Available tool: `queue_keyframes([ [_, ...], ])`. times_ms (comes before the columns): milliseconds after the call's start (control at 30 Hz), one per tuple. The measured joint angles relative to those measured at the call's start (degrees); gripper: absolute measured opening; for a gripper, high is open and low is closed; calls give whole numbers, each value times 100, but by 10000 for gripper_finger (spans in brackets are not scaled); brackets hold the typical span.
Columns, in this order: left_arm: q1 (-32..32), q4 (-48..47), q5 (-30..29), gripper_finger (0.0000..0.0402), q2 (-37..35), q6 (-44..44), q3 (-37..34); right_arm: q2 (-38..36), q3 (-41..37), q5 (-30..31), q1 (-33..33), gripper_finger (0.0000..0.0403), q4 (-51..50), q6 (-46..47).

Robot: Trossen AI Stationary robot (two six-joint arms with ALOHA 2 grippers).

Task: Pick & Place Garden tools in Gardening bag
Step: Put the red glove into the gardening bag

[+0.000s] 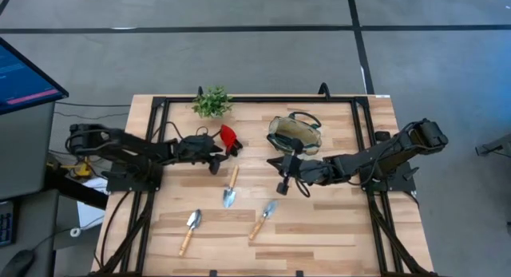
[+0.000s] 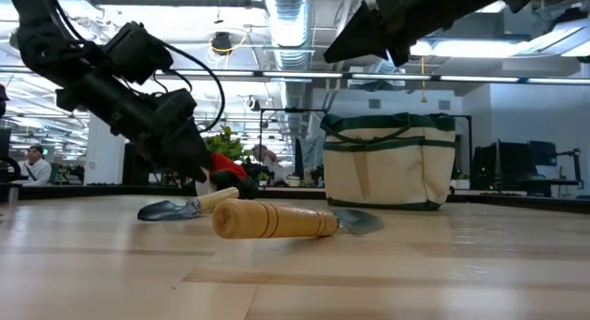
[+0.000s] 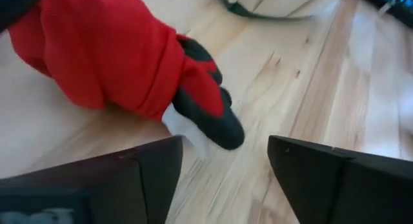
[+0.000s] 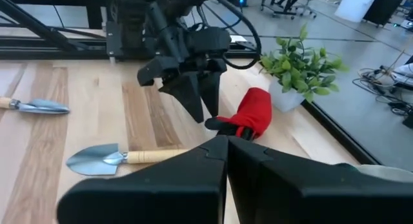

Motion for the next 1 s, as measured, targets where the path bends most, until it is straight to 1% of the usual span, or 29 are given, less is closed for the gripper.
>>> queue_keyframes([
  [133,93,529,0,232,194,-211,0,0,0,2,-2,0,-34,-2],
  [200,157,650,-2,232,268,-306,2,0,0,2,-2,0,-71,-2],
  [333,254,645,-2,228,465,-478,2,0,0,2,-2,0,-73,-93],
  [533,266,806,0,227,718,-509,20,0,0,2,-2,0,-70,-148],
  [633,266,809,7,227,859,-511,178,0,0,2,-11,0,-69,-149],
  [833,266,822,235,220,1251,-466,577,2,0,2,-13,0,-70,-146],
  [1000,266,819,236,207,1446,-459,621,2,0,2,-8,0,-70,-146],
])
